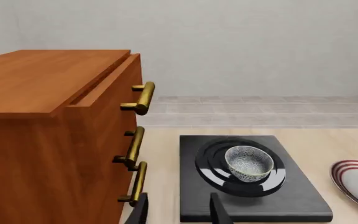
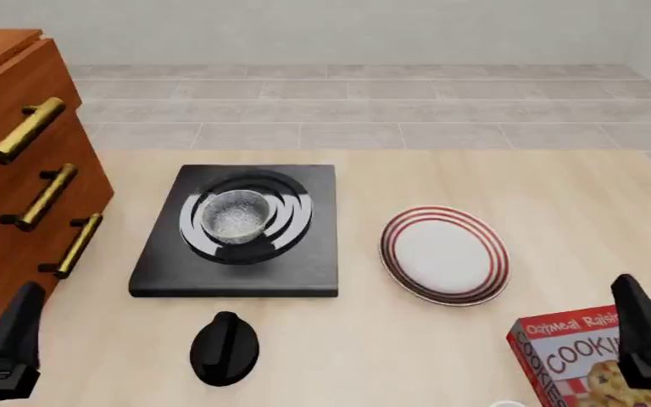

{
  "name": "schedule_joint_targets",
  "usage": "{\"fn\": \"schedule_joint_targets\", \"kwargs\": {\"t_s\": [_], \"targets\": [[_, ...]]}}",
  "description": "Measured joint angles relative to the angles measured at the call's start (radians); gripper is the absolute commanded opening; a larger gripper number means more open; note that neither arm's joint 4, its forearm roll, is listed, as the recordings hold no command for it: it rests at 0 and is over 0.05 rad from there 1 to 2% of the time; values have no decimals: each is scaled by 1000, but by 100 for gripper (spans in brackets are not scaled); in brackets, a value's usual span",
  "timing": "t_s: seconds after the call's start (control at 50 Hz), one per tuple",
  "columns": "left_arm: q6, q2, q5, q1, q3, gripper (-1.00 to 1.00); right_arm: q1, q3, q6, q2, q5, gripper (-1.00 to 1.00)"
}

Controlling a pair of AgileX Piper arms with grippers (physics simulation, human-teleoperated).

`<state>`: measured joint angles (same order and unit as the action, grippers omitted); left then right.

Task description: Pick the akita bowl on the stove and place it on the plate.

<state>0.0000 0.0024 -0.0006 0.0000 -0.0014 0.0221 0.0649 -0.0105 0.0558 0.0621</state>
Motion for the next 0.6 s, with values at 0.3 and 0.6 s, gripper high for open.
{"fn": "schedule_joint_targets", "kwargs": {"t_s": [0.3,0.6], "targets": [[0,4,-1,0,-2,100,-42,48,-5,-41,34,100],[0,5,-1,0,-3,100,-118,180,4,0,99,100]]}}
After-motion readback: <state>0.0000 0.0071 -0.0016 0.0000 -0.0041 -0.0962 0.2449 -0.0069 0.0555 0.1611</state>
